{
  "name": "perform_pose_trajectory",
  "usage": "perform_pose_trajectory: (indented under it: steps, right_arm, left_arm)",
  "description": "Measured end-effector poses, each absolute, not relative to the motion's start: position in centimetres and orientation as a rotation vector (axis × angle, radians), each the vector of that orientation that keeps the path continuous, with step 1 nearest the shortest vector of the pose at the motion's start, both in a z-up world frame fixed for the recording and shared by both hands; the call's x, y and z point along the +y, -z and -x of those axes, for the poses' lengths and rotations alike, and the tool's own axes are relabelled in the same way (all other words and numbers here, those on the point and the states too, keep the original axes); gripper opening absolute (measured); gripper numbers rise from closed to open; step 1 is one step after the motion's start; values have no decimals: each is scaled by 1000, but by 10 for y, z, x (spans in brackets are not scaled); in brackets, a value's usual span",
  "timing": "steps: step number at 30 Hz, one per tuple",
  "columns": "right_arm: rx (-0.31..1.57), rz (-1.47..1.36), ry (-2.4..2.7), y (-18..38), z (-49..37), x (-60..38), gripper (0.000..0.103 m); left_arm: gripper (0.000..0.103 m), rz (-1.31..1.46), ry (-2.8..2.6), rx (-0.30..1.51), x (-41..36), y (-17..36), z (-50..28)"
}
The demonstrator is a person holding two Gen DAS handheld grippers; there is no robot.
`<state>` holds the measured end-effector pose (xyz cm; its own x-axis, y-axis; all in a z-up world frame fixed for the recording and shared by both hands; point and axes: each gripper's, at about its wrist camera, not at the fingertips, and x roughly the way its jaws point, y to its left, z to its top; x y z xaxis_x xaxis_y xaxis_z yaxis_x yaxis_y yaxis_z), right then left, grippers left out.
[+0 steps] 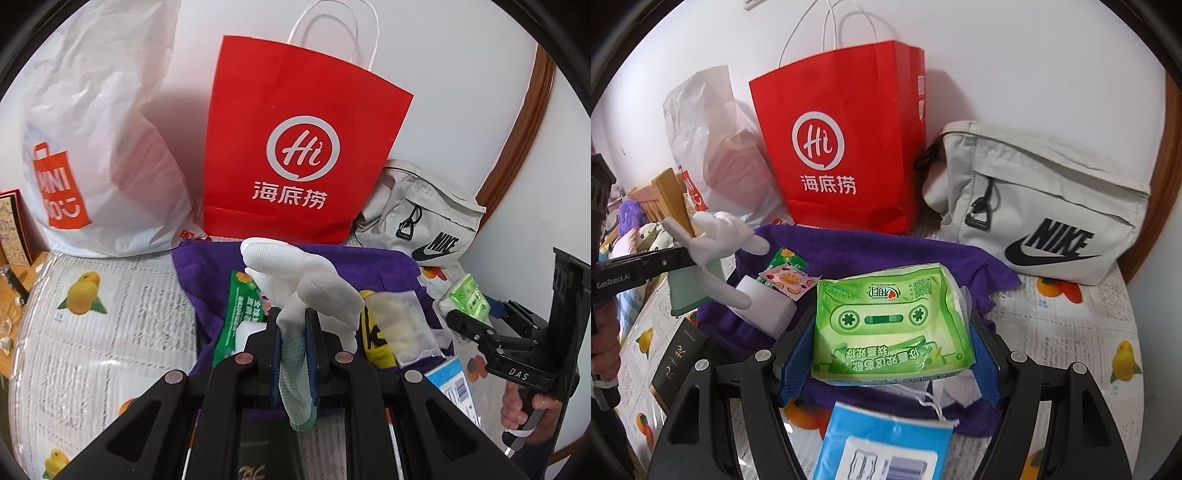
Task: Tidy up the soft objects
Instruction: 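Carry the white glove with the left tool while the right tool carries the green pack to the towel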
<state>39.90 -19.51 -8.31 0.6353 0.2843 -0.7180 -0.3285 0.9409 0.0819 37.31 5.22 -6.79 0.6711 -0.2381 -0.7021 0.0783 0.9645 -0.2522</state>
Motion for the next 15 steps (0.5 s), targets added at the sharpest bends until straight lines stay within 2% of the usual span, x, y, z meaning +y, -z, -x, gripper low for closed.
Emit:
perform_pose_trajectory:
  steps: [15]
  right_arm:
    - [898,35,-368,117,-439,-190,74]
  left_arm:
    - [12,235,187,901,44,107,-421]
